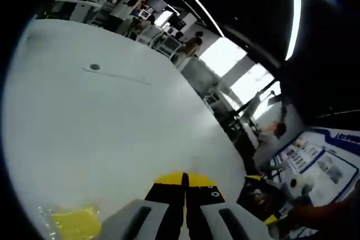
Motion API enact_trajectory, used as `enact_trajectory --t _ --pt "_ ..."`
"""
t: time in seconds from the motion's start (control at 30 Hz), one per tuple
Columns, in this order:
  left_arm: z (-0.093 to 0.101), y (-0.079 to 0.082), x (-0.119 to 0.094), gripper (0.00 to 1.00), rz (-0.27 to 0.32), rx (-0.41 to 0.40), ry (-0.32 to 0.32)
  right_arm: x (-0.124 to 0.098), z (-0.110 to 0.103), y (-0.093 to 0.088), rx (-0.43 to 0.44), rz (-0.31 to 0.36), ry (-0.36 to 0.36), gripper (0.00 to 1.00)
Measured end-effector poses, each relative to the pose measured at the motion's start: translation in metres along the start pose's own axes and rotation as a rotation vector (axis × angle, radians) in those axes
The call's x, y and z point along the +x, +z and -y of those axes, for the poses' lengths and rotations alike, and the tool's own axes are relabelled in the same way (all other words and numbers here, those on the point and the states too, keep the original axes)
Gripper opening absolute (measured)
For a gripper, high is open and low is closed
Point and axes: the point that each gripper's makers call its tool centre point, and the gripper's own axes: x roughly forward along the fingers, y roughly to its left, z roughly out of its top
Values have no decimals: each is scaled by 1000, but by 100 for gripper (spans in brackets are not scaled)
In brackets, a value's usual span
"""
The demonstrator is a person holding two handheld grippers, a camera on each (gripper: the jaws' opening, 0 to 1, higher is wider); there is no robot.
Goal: Compare the silicone blocks by pressing each to a similar depth, holding the contact briefly, and releasing to observe deformation and rebound differences across the visible hardness samples.
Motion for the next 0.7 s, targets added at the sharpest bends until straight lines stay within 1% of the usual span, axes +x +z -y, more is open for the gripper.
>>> enact_trajectory --t 0.17,0.2,0.27,0.37,0.47,0.57,0.63,0.7 --pt "10 10 -5 0 4 44 -9 -2 -5 5 5 14 5 96" --pt "11 13 -6 0 4 62 -10 -2 -5 5 6 16 7 96" --pt "12 17 -11 0 12 71 -11 -3 -6 7 1 16 8 96" --pt "16 23 -17 0 32 60 -25 -4 -4 9 -14 13 4 96" --pt "19 30 -26 0 51 63 -24 -8 0 19 -14 34 -4 96" --pt "26 42 -34 0 70 85 -38 -9 2 26 -21 47 -8 96" --pt "35 54 -41 0 84 126 -56 -10 1 31 -23 55 -8 96" --pt "41 61 -46 0 89 162 -67 -10 1 37 -20 68 -4 96"
